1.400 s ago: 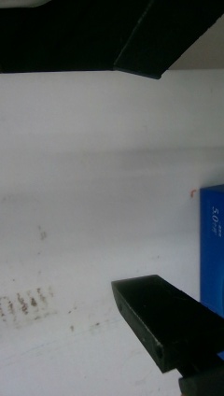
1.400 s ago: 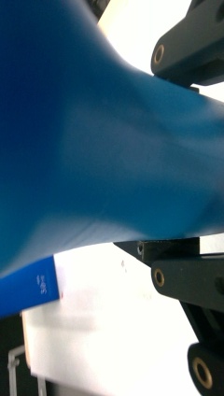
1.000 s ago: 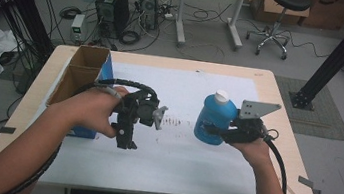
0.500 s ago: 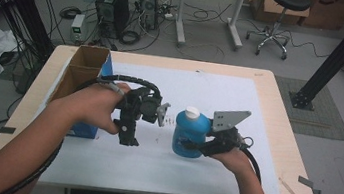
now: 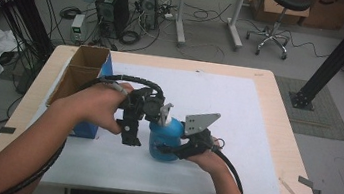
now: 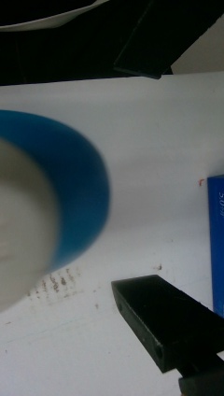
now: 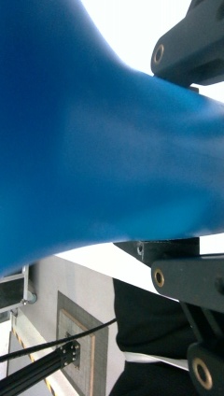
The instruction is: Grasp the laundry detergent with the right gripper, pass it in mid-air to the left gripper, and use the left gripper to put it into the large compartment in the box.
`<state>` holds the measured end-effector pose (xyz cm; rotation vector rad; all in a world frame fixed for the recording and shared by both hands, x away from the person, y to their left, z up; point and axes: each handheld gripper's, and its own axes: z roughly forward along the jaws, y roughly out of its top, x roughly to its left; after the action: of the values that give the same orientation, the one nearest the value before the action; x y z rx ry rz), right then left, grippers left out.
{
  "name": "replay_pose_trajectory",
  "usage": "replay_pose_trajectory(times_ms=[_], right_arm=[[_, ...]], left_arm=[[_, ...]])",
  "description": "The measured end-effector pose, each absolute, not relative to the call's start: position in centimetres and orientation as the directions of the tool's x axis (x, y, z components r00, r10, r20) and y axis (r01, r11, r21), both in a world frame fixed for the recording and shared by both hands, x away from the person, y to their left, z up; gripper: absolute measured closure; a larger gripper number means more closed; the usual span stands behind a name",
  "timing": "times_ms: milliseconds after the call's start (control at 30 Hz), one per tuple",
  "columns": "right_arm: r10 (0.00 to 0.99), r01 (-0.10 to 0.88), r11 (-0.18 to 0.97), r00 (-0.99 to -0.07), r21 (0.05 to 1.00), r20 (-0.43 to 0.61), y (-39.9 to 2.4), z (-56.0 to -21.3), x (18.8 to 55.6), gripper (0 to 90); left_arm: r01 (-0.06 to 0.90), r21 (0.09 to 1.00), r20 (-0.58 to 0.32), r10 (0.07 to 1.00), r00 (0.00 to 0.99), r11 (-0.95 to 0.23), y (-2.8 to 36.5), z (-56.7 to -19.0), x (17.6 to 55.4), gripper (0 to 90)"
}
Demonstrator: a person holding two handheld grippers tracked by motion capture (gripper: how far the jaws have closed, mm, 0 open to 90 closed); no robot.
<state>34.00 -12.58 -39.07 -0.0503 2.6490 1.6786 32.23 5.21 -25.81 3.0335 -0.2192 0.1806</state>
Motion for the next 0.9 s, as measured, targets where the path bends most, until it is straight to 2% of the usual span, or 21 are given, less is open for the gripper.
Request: replay_pose_trajectory(times_ms=[467, 900], right_arm=[[-0.051, -0.030, 0.437, -0.999, 0.899, -0.008, -8.6, -40.2, 34.1, 46.1], [-0.073, -0.044, 0.429, -0.997, 0.902, -0.014, -6.8, -40.0, 33.9, 46.0]], left_arm=[[-0.129, 0.048, 0.105, -0.124, 0.987, -0.990, 5.2, -26.8, 32.2, 0.1], [-0.098, 0.012, 0.087, -0.096, 0.992, -0.995, 4.8, -27.4, 32.3, 0.3]])
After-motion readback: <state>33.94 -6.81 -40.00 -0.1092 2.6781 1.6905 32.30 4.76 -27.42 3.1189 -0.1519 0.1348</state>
